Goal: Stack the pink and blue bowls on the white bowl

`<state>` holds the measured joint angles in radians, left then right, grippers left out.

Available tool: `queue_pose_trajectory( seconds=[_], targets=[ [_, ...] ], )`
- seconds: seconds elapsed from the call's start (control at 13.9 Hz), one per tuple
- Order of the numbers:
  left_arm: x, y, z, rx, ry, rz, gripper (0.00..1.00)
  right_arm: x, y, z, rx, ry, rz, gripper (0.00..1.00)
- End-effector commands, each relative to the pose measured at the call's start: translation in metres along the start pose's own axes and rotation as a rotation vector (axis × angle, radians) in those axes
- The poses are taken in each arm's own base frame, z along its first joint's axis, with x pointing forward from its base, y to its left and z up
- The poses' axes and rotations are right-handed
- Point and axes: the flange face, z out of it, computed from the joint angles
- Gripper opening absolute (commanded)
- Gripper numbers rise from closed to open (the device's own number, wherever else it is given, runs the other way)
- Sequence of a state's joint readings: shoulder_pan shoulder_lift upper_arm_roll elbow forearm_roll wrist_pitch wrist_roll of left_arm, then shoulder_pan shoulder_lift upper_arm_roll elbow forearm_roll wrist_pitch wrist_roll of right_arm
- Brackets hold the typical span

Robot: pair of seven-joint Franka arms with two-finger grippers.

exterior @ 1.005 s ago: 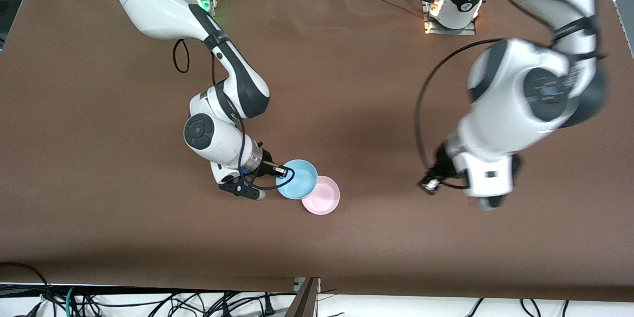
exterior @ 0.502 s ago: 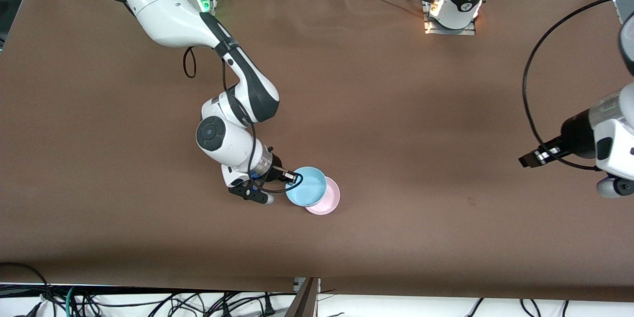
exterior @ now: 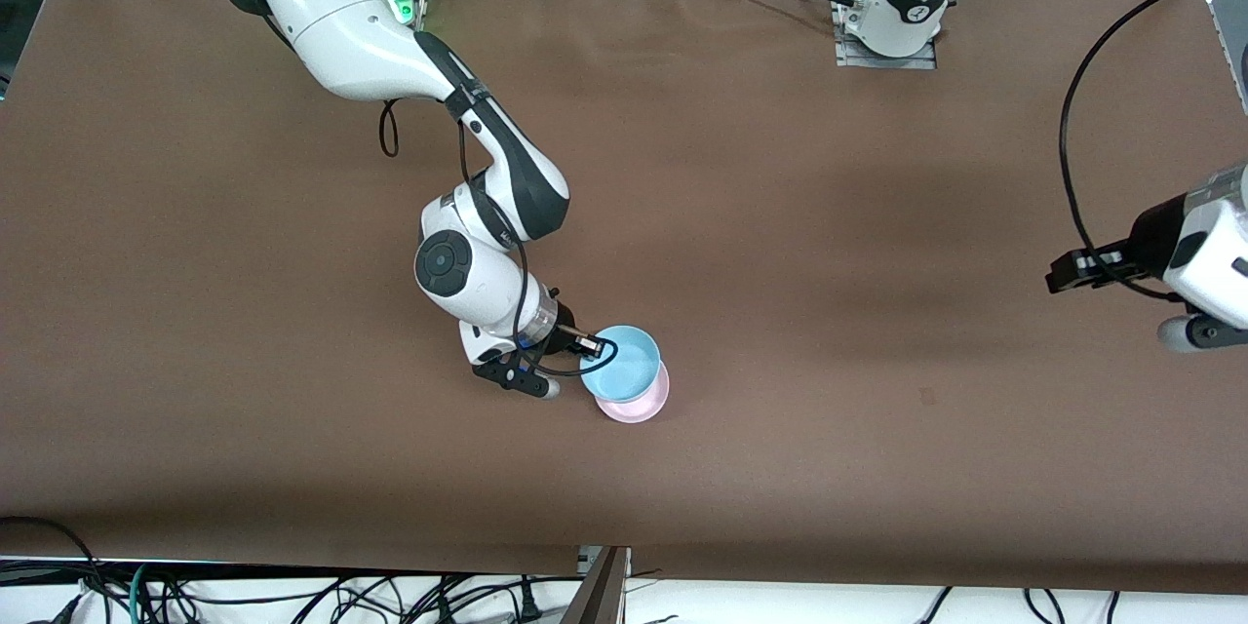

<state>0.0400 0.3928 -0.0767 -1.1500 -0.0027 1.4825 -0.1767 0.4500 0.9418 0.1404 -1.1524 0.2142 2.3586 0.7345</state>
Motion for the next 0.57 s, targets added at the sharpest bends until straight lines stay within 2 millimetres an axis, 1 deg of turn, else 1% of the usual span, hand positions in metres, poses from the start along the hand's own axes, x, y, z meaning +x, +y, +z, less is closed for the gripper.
queue_pose_trajectory(
  seconds=[0.0,0.14,0.22,0.36,0.5],
  targets=[
    [-0.042,-0.010,0.008,0.024,0.033,0.047,0.49,0.003,-0.006,0.006,0.020,0.022,0.017,0.00],
    [-0.060,-0.010,0.019,0.027,0.053,0.052,0.50,0.004,-0.007,0.009,0.024,0.023,0.033,0.00],
    [-0.068,-0.011,0.021,0.030,0.057,0.052,0.53,0.000,-0.010,0.013,0.023,0.020,0.036,0.00],
    [-0.079,-0.012,0.025,0.044,0.065,0.058,0.53,0.001,-0.012,0.012,0.030,0.024,0.039,0.00],
    [-0.085,-0.011,0.033,0.083,0.058,0.086,0.57,0.000,-0.012,0.014,0.030,0.023,0.040,0.00]
  ],
)
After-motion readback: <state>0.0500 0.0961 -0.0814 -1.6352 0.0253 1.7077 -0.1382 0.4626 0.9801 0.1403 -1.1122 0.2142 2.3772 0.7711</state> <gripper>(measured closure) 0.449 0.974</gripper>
